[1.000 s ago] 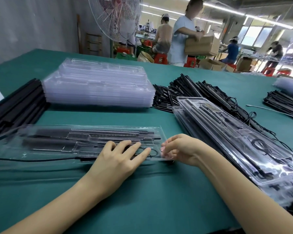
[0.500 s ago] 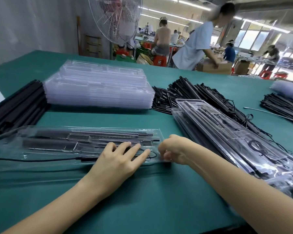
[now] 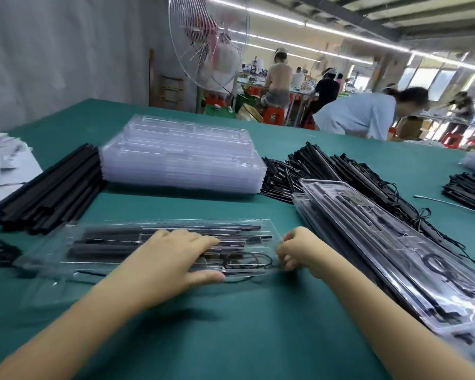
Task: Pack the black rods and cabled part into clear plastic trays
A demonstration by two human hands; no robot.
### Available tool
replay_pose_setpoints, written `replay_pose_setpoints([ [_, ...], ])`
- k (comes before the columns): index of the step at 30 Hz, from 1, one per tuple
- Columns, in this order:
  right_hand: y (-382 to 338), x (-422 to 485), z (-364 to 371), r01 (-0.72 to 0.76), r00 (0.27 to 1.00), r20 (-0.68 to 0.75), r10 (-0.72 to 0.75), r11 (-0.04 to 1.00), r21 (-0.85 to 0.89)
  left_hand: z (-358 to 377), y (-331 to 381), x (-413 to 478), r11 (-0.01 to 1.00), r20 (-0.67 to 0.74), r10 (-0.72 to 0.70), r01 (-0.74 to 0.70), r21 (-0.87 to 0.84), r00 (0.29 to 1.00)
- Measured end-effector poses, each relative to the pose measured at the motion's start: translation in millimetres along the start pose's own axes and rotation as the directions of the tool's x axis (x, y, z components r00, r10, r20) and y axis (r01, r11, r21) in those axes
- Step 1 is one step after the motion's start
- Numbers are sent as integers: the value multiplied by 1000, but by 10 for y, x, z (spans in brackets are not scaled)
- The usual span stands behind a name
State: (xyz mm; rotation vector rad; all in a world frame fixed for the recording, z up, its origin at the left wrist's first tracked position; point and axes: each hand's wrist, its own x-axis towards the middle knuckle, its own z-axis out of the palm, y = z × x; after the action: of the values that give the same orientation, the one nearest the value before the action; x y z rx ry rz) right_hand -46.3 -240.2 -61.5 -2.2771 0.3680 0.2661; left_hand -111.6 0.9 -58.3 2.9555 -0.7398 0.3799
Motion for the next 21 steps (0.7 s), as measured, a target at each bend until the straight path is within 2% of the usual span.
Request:
replay_pose_setpoints([
  [2,7,-4,-48,32,993,-111,-36,999,-39,-23,-207,-114,997,80,-20,14,73,997],
  [3,27,-28,-82,65,977,-196,-86,991,-114,-53,-265,-172,992,96,-17,5,128,995],
  [5,53,-207,-99,164,902,-348,-257,948,-273,-77,-328,-287,972,-13,41,-36,233,999],
  [6,66,-339,-67,214,862,-396,-316,935,-281,-11,-367,-341,959,-82,88,-62,277,993],
  [7,97,-466,-18,251,872,-379,-310,947,-198,57,-398,-380,948,-116,129,-88,307,985],
  [8,108,-613,57,240,934,-271,-233,971,-7,111,-421,-400,940,-100,143,-103,325,985],
  [9,99,-757,147,148,989,-55,-139,963,226,168,-444,-404,931,-99,152,-109,348,983],
  [10,74,-878,247,-21,969,231,-82,910,413,204,-446,-399,922,-109,163,-112,371,981],
  [11,39,-958,338,-190,888,455,-63,851,490,271,-451,-390,911,-138,191,-123,394,972],
  [12,12,-1009,421,-310,814,576,-76,782,541,332,-444,-384,896,-165,217,-129,425,962],
  [13,-20,-1034,501,-389,787,610,-96,690,610,388,-445,-381,882,-192,239,-129,453,952],
  [15,-89,-1042,677,-425,838,536,-107,489,762,456,-443,-395,877,-255,259,-116,465,932],
  [18,-285,-1006,946,-323,917,388,-87,407,854,447,-410,-382,887,-312,242,-79,456,919],
  [21,-506,-887,1136,-316,943,333,-16,276,908,461,-293,-294,888,-319,198,-32,459,927],
])
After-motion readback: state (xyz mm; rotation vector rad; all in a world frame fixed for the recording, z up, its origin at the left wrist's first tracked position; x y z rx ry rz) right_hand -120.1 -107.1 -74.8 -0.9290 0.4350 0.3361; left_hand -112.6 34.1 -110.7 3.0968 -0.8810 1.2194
